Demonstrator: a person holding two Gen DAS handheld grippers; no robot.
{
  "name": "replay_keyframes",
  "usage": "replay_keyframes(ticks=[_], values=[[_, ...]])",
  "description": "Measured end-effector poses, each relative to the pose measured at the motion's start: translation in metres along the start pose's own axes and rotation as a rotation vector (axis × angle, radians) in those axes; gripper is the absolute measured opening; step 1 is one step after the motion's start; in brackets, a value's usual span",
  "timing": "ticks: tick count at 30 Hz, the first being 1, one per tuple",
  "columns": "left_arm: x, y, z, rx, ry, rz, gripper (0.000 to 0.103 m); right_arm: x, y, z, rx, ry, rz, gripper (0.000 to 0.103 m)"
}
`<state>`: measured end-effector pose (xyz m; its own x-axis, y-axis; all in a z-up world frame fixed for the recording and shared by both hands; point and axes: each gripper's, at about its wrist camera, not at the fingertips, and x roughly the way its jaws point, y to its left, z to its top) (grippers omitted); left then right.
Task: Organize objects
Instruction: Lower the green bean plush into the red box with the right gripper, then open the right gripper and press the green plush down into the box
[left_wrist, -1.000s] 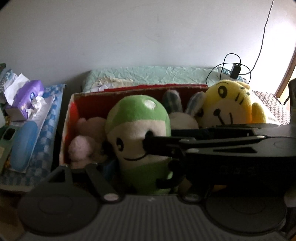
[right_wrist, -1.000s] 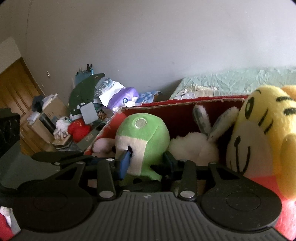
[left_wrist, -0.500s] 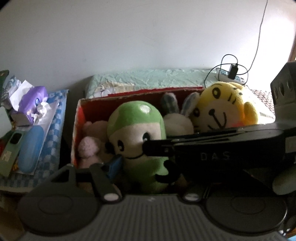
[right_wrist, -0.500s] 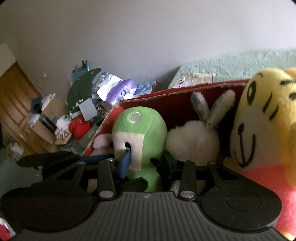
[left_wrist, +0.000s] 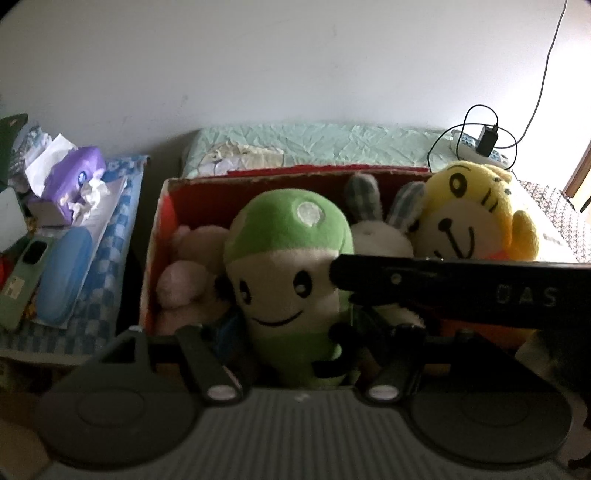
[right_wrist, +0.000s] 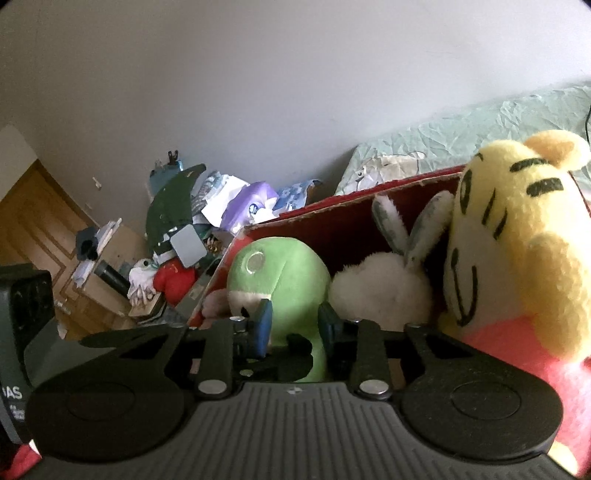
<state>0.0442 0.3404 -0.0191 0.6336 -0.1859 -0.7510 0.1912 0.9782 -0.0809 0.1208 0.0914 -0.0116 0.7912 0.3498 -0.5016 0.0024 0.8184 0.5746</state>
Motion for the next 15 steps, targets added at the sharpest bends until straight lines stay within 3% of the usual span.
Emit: replay_keyframes(ticks=[15], values=[[0.007,-0.013,0.002,0.02,0.025,0.016,0.087,0.007,-0.008,-0.004,0.003,-0.001,-0.002,0.026]])
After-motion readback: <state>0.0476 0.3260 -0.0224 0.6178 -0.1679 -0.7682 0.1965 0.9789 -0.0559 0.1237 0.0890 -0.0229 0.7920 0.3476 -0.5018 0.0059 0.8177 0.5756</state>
